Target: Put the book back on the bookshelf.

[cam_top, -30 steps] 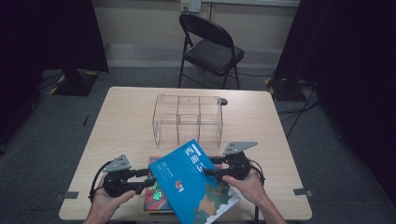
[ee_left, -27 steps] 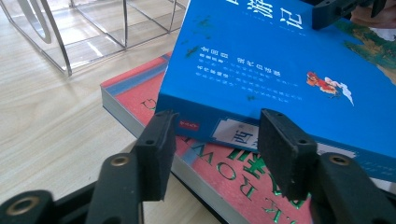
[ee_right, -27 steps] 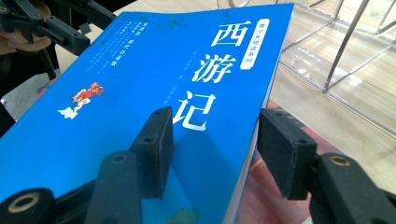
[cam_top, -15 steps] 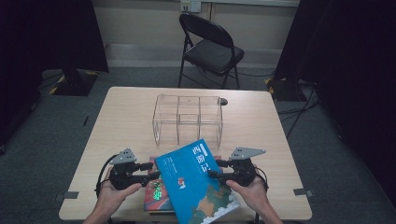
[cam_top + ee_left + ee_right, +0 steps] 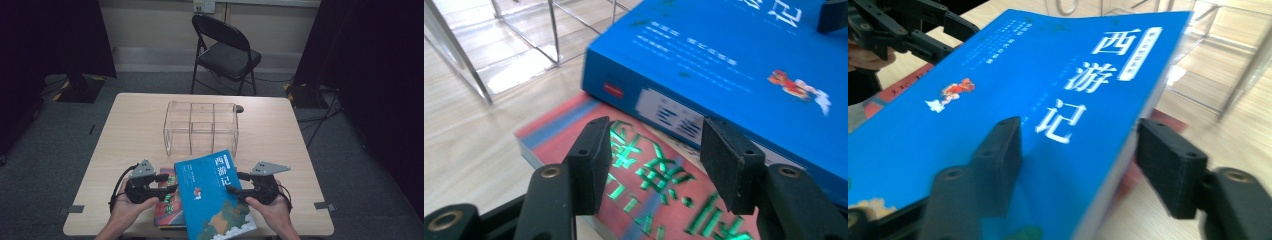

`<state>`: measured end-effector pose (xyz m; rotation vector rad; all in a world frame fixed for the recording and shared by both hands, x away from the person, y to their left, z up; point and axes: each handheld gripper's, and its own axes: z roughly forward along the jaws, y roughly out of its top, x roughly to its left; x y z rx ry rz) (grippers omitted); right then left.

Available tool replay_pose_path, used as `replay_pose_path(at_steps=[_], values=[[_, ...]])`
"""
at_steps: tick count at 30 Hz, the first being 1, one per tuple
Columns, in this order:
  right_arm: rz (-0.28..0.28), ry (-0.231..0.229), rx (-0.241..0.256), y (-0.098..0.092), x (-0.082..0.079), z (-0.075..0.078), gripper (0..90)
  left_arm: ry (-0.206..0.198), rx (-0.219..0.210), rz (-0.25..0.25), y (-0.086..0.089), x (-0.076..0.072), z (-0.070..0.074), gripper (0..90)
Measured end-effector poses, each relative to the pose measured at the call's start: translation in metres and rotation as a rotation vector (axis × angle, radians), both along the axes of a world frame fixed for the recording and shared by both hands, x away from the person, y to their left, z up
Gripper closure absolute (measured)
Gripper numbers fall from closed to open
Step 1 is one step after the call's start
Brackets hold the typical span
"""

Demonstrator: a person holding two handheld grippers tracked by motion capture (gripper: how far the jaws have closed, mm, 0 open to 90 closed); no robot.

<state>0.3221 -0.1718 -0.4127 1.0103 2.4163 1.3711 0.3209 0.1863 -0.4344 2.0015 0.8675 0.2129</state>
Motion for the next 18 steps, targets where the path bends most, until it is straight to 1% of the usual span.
replay_pose_path(at_steps=[2, 3, 4, 5, 6, 7, 8, 9, 11, 13, 15, 17, 18], values=[[-0.018, -0.007, -0.014, 0.006, 0.002, 0.000, 29.8, -0.004, -0.016, -0.007, 0.001, 0.001, -0.002, 44.7], [-0.017, 0.000, -0.014, 0.007, 0.004, 0.000, 28.5, -0.008, -0.017, -0.014, 0.002, 0.002, -0.002, 44.4], [-0.020, 0.001, -0.012, 0.008, 0.006, 0.000, 28.7, -0.013, -0.015, -0.012, 0.002, 0.001, -0.003, 44.2], [-0.027, 0.003, -0.007, 0.008, 0.007, -0.001, 27.9, -0.024, 0.001, -0.003, 0.001, 0.001, -0.002, 43.6], [-0.027, 0.009, -0.006, 0.009, 0.009, -0.003, 26.6, -0.028, 0.002, 0.002, 0.001, 0.000, -0.003, 41.9], [-0.023, 0.031, 0.022, 0.007, 0.012, -0.006, 26.5, -0.034, -0.007, 0.004, 0.001, 0.000, -0.004, 41.7], [-0.023, 0.031, 0.022, 0.007, 0.012, -0.006, 26.5, -0.034, -0.007, 0.004, 0.001, 0.000, -0.004, 41.7], [-0.020, 0.041, 0.038, 0.006, 0.013, -0.007, 26.6, -0.042, -0.009, 0.007, 0.001, -0.001, -0.004, 41.7], [-0.024, 0.052, 0.071, 0.004, 0.011, -0.011, 26.3, -0.049, -0.002, 0.011, 0.001, -0.002, -0.005, 41.5], [-0.021, 0.054, 0.071, 0.003, 0.011, -0.011, 26.3, -0.049, -0.005, 0.011, 0.001, -0.002, -0.005, 41.3], [-0.018, 0.060, 0.075, 0.003, 0.011, -0.011, 26.3, -0.065, -0.006, 0.016, 0.001, -0.002, -0.006, 39.0], [-0.018, 0.064, 0.076, 0.003, 0.012, -0.011, 26.1, -0.071, -0.014, 0.020, 0.001, -0.003, -0.007, 38.7], [-0.014, 0.066, 0.074, 0.003, 0.012, -0.011, 25.7, -0.077, -0.011, 0.022, 0.002, -0.003, -0.008, 38.7]])
